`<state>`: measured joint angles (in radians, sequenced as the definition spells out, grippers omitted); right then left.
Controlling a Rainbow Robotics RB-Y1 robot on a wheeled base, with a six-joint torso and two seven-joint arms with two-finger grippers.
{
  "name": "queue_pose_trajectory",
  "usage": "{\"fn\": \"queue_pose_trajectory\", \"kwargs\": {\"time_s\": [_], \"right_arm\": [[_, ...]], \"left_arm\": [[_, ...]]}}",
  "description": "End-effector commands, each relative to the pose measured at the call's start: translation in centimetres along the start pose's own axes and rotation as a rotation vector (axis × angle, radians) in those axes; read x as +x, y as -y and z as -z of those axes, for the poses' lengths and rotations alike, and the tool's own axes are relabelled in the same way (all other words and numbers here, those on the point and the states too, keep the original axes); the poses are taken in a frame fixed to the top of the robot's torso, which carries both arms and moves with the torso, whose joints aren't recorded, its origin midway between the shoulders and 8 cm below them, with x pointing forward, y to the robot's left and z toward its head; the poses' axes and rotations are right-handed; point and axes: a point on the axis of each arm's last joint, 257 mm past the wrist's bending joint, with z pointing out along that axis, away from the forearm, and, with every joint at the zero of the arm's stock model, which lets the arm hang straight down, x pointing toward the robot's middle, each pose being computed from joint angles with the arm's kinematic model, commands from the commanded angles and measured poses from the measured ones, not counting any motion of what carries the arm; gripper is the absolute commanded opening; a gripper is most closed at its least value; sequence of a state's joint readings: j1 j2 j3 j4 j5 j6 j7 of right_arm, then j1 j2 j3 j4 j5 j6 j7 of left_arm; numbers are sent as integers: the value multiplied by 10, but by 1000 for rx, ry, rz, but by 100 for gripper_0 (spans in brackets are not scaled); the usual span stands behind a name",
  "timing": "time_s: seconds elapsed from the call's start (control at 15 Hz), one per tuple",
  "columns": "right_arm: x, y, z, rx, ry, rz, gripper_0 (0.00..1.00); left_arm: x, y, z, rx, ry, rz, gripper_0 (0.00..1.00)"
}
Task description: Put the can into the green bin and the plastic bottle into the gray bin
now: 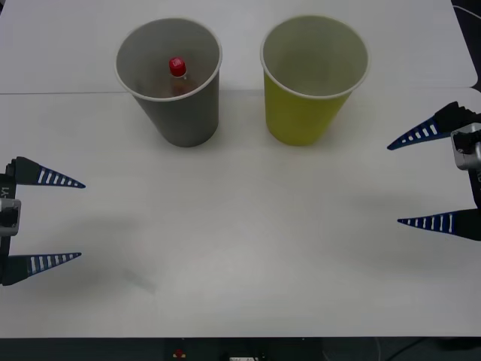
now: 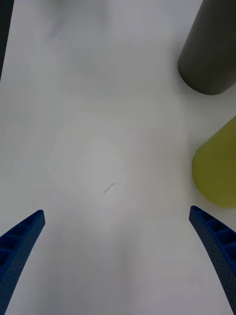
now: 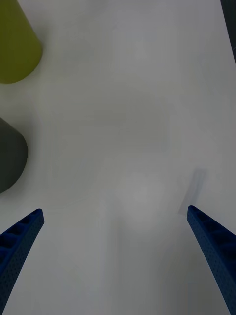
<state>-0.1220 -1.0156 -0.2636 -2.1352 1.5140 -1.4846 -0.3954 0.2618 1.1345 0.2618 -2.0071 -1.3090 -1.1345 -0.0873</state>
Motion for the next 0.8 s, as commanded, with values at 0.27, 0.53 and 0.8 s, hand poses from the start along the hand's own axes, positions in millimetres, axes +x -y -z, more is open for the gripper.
{"fn": "queue_pose_trajectory", "kwargs": {"time_s": [0.27,0.53,0.8], "right_arm": [[12,-19,-10,57,-28,-59,100],[19,-25,-9,66,-32,-91,100],[23,-26,-9,63,-36,-107,100]], "left_arm": [[0,0,0,0,0,0,100],[0,0,0,0,0,0,100],[0,0,0,0,0,0,100]]}}
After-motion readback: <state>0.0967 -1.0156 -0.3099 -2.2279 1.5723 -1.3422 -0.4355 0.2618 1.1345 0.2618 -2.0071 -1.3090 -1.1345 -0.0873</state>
